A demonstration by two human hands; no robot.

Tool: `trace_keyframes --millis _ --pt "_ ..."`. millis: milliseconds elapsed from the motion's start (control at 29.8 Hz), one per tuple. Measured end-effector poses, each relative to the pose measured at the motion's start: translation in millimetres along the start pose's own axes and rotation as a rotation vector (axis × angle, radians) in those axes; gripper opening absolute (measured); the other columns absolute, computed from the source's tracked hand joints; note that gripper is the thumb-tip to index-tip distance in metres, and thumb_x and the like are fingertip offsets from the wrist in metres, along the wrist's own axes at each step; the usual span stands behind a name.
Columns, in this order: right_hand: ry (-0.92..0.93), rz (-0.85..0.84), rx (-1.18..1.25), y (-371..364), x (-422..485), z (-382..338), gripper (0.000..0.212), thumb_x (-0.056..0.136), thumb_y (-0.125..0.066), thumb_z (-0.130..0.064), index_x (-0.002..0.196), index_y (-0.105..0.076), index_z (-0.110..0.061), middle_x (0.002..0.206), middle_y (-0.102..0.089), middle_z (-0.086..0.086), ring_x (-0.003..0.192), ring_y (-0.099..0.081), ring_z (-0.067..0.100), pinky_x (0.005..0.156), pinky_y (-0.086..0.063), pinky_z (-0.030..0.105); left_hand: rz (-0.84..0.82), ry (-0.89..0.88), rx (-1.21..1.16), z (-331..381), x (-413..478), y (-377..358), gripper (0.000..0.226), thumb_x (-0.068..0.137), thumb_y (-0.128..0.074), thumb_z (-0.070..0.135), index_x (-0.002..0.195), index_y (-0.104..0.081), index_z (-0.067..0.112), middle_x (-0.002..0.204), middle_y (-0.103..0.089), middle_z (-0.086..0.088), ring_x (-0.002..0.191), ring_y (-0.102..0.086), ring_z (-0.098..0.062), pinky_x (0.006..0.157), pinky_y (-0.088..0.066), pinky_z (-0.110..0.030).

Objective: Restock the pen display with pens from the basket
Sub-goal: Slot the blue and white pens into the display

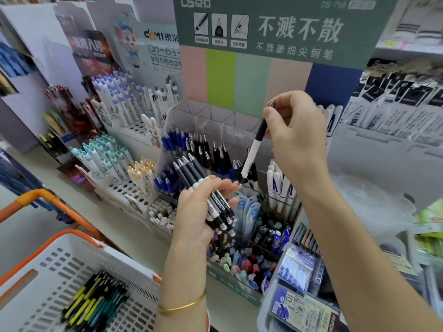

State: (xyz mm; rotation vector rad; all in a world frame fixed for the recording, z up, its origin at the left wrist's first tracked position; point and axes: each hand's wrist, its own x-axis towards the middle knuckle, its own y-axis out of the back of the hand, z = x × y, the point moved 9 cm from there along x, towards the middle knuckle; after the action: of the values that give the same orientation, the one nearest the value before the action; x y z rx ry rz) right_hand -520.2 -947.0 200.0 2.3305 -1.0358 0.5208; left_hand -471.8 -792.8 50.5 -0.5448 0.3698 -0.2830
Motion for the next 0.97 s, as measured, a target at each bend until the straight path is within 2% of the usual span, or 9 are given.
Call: trace_keyframes --millis 101,269,369,537,672,739,839,907,974 --pt "0.072 0.027 -0.096 0.1 -5.2 -3.6 0.003 0.094 -0.055 -0.012 0.096 -0.056 -0.012 0.081 -0.054 -0.007 0.081 -0.056 0.018 0.077 -0.051 0.040 0.031 -0.032 0.059 -0.3 2.4 2.4 0.013 0.090 -0.057 -0.001 0.078 -0.060 0.002 0.063 -0.068 -0.006 0.066 -0.072 -0.018 0.046 -0.052 -0.022" --pt "0.142 0.110 -0.132 7.5 -9.3 -7.2 0.006 0.094 -0.055 -0.012 0.098 -0.058 -0.008 0.086 -0.056 -0.003 0.078 -0.053 0.014 0.072 -0.046 0.028 0.035 -0.034 0.063 -2.4 2.9 3.6 0.008 0.093 -0.058 0.006 0.086 -0.060 0.003 0.064 -0.066 -0.005 0.061 -0.069 -0.016 0.048 -0.054 -0.024" --pt "0.181 0.005 -0.331 -11.3 -13.6 -3.1 0.009 0.094 -0.055 -0.017 0.098 -0.058 -0.009 0.087 -0.062 0.002 0.079 -0.056 0.022 0.067 -0.043 0.035 0.013 -0.019 0.037 -4.6 1.9 -0.3 0.003 0.094 -0.057 0.006 0.091 -0.059 0.004 0.065 -0.064 -0.003 0.053 -0.061 -0.012 0.048 -0.053 -0.025" --pt "0.140 -0.212 -0.760 -41.6 -22.8 25.4 0.022 0.097 -0.051 -0.033 0.103 -0.061 -0.014 0.097 -0.065 0.005 0.095 -0.054 0.026 0.062 -0.031 0.030 -0.077 0.008 0.032 -8.5 -0.6 -9.9 0.010 0.093 -0.055 0.001 0.102 -0.057 0.005 0.069 -0.063 -0.003 0.055 -0.058 -0.012 0.050 -0.051 -0.027" --pt "0.162 -0.328 -0.959 -55.4 -28.0 34.9 0.023 0.095 -0.055 -0.030 0.105 -0.067 -0.013 0.108 -0.057 0.004 0.104 -0.049 0.027 0.061 -0.029 0.030 -0.170 0.028 0.008 -9.7 -1.9 -17.2 0.021 0.091 -0.056 0.000 0.112 -0.053 0.003 0.072 -0.061 -0.004 0.056 -0.058 -0.013 0.051 -0.051 -0.027" --pt "0.160 -0.284 -0.893 -49.6 -26.0 28.6 0.025 0.095 -0.054 -0.031 0.105 -0.069 -0.013 0.106 -0.057 0.004 0.102 -0.050 0.027 0.062 -0.030 0.030 -0.213 0.029 0.014 -9.8 -2.8 -20.3 0.027 0.086 -0.061 0.001 0.112 -0.054 0.003 0.073 -0.060 -0.005 0.057 -0.058 -0.014 0.051 -0.051 -0.027" --pt "0.172 -0.217 -0.547 -35.6 -21.9 7.7 0.027 0.095 -0.053 -0.033 0.098 -0.073 -0.014 0.094 -0.063 0.002 0.091 -0.055 0.022 0.067 -0.040 0.032 -0.225 0.003 0.065 -9.5 -2.5 -22.0 0.022 0.088 -0.059 0.001 0.109 -0.056 0.002 0.072 -0.061 -0.005 0.058 -0.059 -0.015 0.051 -0.051 -0.028" --pt "0.096 -0.369 -0.317 -43.6 -24.9 4.4 0.026 0.092 -0.057 -0.035 0.093 -0.073 -0.015 0.084 -0.067 -0.002 0.080 -0.061 0.015 0.072 -0.048 0.034 -0.245 -0.014 0.103 -9.6 -2.4 -24.9 0.018 0.084 -0.064 0.003 0.101 -0.058 0.001 0.072 -0.061 -0.007 0.059 -0.059 -0.016 0.051 -0.051 -0.028" --pt "0.012 -0.523 -0.260 -55.5 -32.0 8.9 0.017 0.088 -0.063 -0.034 0.093 -0.069 -0.018 0.078 -0.067 -0.008 0.073 -0.063 0.009 0.073 -0.052 0.030 -0.286 -0.015 0.127 -10.9 -3.5 -29.6 0.020 0.080 -0.069 0.010 0.095 -0.060 0.000 0.075 -0.062 -0.010 0.063 -0.061 -0.017 0.053 -0.051 -0.028"
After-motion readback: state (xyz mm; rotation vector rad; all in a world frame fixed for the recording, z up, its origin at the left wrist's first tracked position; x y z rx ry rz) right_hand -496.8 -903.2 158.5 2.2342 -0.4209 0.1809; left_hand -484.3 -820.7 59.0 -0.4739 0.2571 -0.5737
